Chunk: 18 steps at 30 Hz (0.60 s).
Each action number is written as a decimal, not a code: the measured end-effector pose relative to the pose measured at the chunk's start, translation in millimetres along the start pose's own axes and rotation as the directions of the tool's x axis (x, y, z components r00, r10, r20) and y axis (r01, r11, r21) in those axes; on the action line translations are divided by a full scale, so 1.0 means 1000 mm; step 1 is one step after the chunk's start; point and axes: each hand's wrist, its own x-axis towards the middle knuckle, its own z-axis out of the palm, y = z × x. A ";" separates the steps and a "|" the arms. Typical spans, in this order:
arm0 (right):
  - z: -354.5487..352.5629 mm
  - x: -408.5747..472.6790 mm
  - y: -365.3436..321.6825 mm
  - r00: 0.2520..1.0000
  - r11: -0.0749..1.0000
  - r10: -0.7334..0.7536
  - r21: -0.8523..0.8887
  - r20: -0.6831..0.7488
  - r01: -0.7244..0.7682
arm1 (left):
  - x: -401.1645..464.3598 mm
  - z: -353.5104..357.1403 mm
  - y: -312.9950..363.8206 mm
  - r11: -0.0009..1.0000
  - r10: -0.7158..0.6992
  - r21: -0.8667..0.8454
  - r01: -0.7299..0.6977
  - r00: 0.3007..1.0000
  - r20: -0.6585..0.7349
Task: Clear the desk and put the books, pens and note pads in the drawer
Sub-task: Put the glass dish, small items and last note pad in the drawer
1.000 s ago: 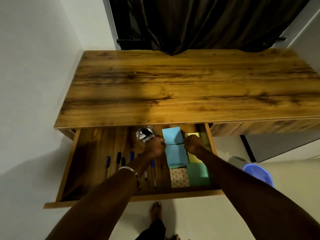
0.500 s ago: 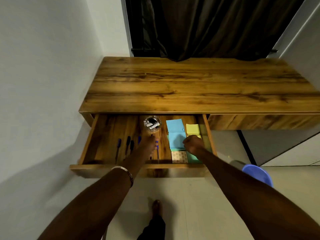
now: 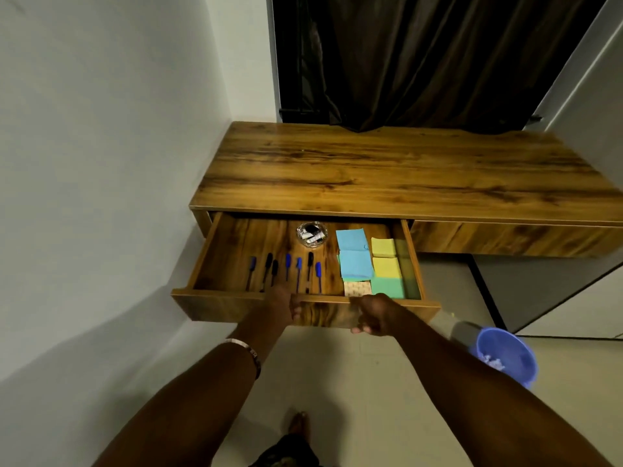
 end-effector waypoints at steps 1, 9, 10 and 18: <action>0.004 0.002 0.000 0.999 0.996 0.034 0.078 -0.002 -0.034 | 0.013 0.001 -0.007 0.999 0.029 -0.043 -0.031 0.998 -0.056; 0.017 0.032 -0.012 0.997 0.927 0.025 0.374 -0.073 0.004 | 0.010 0.003 0.018 0.954 0.024 -0.297 -0.028 1.000 -0.018; 0.019 0.036 -0.016 0.996 0.924 0.019 0.383 -0.092 0.018 | 0.006 0.000 0.024 0.934 0.006 -0.357 -0.003 1.000 0.008; 0.017 0.073 -0.064 0.996 0.906 -0.015 0.420 -0.088 0.051 | 0.060 -0.001 0.056 0.845 -0.070 -0.530 0.076 0.997 0.031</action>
